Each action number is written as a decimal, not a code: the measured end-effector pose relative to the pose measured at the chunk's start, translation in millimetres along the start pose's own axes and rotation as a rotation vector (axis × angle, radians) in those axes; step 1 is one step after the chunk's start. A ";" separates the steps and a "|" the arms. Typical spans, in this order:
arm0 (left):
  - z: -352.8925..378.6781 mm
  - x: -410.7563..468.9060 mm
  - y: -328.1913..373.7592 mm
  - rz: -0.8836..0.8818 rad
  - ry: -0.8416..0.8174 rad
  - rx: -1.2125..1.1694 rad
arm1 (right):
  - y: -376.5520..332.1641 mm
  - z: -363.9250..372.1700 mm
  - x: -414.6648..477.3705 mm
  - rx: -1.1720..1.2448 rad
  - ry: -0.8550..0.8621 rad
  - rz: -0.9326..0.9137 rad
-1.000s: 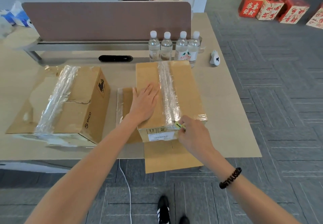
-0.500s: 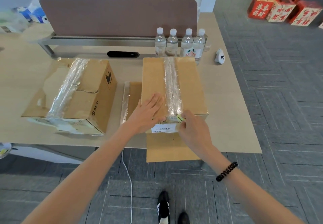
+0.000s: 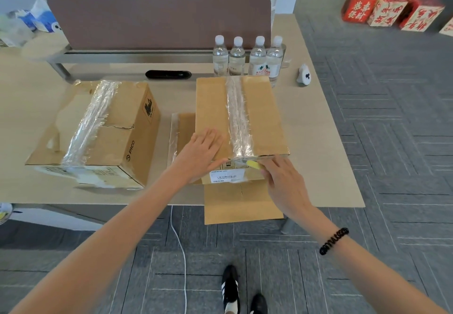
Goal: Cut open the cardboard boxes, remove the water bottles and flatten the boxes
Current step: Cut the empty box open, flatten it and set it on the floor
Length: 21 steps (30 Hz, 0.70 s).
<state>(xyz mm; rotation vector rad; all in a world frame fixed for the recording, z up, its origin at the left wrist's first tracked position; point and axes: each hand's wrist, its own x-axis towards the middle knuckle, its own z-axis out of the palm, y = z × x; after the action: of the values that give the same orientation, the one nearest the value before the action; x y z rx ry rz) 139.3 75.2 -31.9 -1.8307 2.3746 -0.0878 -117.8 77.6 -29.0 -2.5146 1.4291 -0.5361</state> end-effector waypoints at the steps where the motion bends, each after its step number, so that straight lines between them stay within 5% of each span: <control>1: -0.1 1.6 -0.5 0.014 0.016 0.018 | 0.0 2.6 -1.4 0.004 -0.014 -0.014; 21: 3.0 14.9 -9.3 0.137 0.053 0.132 | -13.5 20.8 2.4 0.066 -0.085 -0.051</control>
<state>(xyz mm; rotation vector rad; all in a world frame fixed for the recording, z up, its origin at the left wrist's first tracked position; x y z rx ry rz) 145.0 58.5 -34.8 -1.6227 2.4580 -0.2747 -97.7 82.3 -42.8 -2.4965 1.2991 -0.4713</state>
